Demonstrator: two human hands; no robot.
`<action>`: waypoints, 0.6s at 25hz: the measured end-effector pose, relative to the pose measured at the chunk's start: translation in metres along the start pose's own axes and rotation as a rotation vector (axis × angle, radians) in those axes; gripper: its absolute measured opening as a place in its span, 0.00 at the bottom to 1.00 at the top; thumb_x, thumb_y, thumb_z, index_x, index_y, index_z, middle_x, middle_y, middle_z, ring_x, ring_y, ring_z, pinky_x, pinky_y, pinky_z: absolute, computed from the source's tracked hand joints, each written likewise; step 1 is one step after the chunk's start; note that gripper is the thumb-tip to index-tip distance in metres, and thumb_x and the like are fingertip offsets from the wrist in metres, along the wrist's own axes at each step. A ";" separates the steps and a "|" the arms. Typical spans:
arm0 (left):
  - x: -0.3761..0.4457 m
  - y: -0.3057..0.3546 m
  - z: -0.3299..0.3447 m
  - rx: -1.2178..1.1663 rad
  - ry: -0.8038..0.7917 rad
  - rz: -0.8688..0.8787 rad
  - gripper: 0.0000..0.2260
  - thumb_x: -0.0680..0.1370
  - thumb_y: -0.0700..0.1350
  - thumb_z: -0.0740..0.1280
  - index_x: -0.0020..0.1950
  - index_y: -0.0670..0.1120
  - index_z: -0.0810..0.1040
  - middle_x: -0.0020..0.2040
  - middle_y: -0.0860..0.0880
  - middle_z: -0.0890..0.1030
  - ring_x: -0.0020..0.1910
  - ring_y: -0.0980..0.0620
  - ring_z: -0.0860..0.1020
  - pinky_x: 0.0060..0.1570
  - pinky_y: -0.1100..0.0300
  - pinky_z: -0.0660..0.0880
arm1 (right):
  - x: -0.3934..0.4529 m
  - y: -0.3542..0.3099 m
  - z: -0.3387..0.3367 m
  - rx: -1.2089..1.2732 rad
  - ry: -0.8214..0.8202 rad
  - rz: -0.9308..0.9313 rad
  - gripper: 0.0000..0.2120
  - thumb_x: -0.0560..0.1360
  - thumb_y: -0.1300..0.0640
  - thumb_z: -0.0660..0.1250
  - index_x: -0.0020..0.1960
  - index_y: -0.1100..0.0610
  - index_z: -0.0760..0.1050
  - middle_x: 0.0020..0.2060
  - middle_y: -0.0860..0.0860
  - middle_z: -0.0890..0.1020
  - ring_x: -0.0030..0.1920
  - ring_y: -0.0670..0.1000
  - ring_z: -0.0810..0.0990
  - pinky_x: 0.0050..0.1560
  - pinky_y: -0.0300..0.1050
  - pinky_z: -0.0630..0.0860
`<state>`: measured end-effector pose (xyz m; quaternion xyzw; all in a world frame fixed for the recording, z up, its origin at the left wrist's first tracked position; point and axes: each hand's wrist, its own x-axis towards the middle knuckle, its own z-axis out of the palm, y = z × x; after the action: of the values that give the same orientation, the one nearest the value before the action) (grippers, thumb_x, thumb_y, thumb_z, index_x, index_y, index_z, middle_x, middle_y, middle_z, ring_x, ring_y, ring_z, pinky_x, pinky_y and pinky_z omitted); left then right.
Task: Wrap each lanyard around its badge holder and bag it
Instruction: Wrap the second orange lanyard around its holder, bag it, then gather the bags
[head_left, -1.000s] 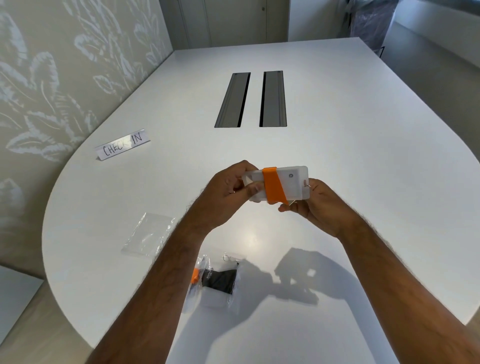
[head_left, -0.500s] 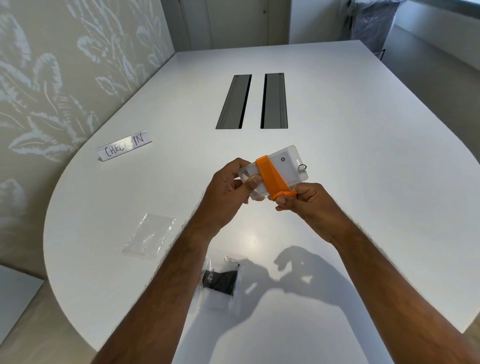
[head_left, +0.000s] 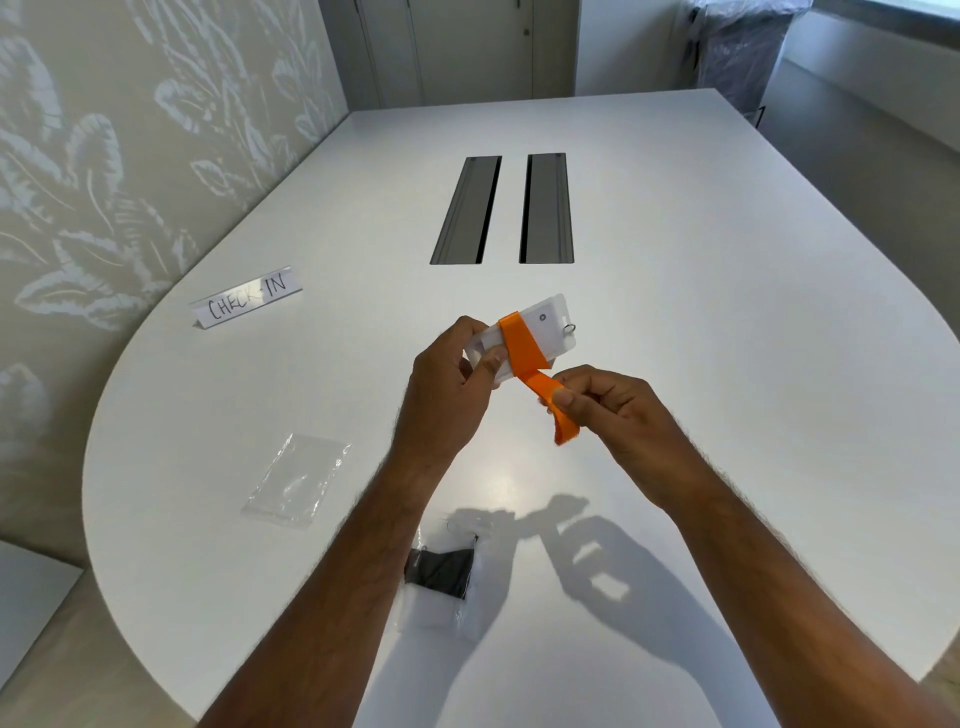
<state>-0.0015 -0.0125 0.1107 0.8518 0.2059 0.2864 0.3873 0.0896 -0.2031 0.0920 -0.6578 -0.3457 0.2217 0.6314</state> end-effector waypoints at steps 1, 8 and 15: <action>-0.001 0.000 0.001 0.039 0.016 0.023 0.10 0.83 0.50 0.69 0.62 0.49 0.76 0.59 0.50 0.82 0.51 0.52 0.80 0.47 0.67 0.77 | 0.000 -0.004 0.001 -0.009 -0.008 0.003 0.13 0.81 0.47 0.67 0.50 0.56 0.84 0.46 0.50 0.88 0.48 0.51 0.87 0.53 0.43 0.82; -0.014 -0.001 0.007 0.246 -0.037 0.287 0.06 0.84 0.47 0.67 0.57 0.46 0.77 0.47 0.54 0.80 0.39 0.54 0.77 0.41 0.72 0.69 | 0.012 -0.020 0.004 0.144 0.064 -0.008 0.14 0.87 0.54 0.63 0.49 0.59 0.84 0.40 0.57 0.88 0.37 0.52 0.86 0.38 0.41 0.82; -0.019 0.005 0.010 0.265 -0.122 0.350 0.07 0.85 0.48 0.66 0.57 0.45 0.78 0.48 0.49 0.84 0.42 0.49 0.82 0.44 0.54 0.82 | 0.020 -0.015 0.012 0.251 0.197 0.044 0.15 0.85 0.52 0.68 0.49 0.61 0.85 0.42 0.60 0.89 0.34 0.51 0.85 0.32 0.40 0.79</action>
<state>-0.0083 -0.0318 0.1035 0.9337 0.0671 0.2678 0.2281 0.0916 -0.1803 0.1084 -0.5996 -0.2371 0.2114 0.7346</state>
